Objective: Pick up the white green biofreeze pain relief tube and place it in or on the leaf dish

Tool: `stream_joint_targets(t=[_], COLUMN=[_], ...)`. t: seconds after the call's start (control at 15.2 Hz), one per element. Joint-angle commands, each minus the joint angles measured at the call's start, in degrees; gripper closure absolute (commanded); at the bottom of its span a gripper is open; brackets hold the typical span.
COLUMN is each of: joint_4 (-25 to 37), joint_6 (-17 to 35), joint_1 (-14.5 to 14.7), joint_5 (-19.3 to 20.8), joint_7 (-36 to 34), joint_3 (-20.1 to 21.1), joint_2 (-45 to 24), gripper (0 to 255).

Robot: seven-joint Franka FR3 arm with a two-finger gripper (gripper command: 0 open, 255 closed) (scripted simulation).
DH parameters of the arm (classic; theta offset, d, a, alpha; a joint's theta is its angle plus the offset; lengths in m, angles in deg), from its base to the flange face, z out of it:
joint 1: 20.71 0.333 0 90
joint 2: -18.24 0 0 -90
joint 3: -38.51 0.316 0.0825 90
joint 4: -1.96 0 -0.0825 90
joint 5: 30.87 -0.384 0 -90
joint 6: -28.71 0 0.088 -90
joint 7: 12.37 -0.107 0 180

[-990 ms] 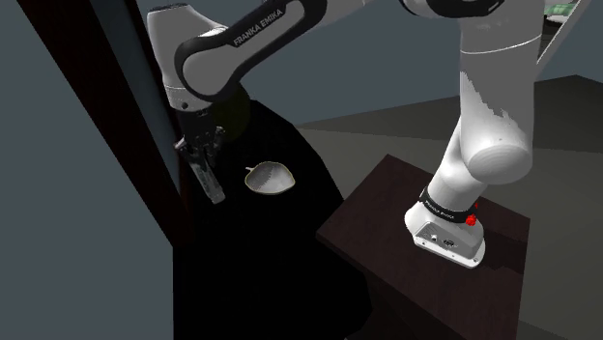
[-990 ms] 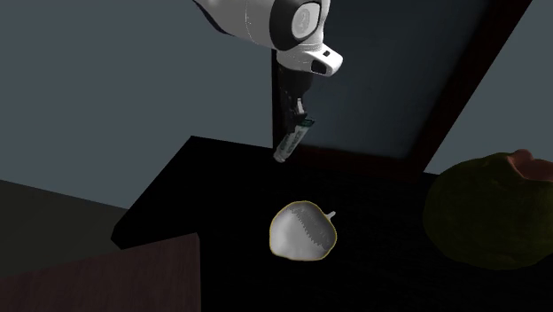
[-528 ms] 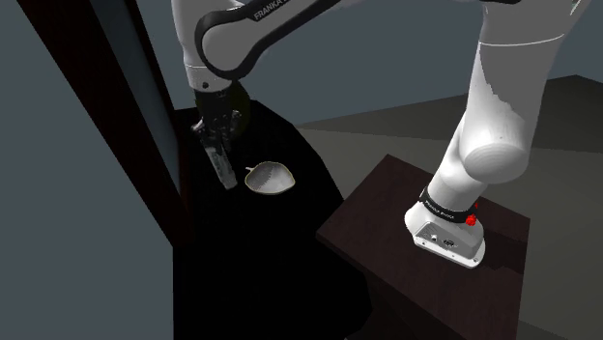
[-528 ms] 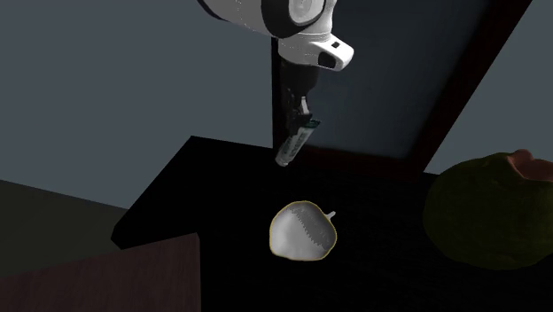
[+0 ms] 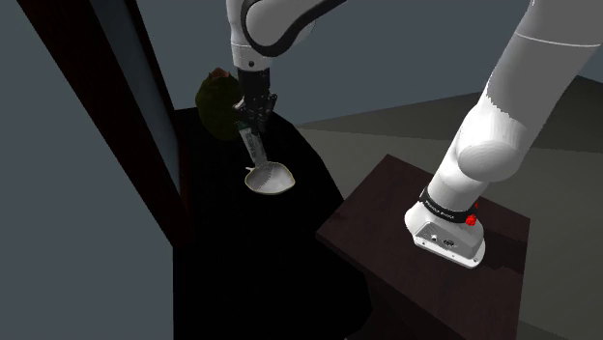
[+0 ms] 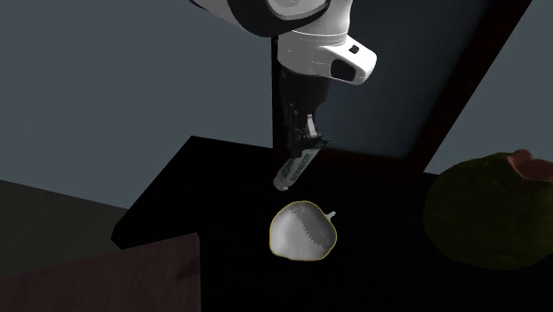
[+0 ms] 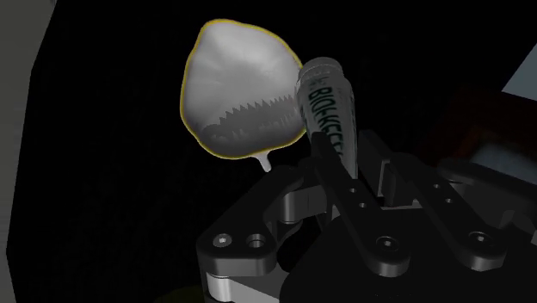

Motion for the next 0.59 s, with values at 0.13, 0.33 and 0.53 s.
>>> stream_joint_targets(t=[0.13,0.33,0.53], joint_4=[-4.15,-5.53,-6.79], joint_6=[-1.55,-0.20,2.12], joint_1=[-2.44,-2.63,-2.59], joint_5=[-1.56,-1.60,-1.44], joint_7=[5.73,6.36,6.33], joint_3=[-2.46,-2.76,-2.68], joint_2=[5.49,5.46,4.38], gripper=[255,255,255])
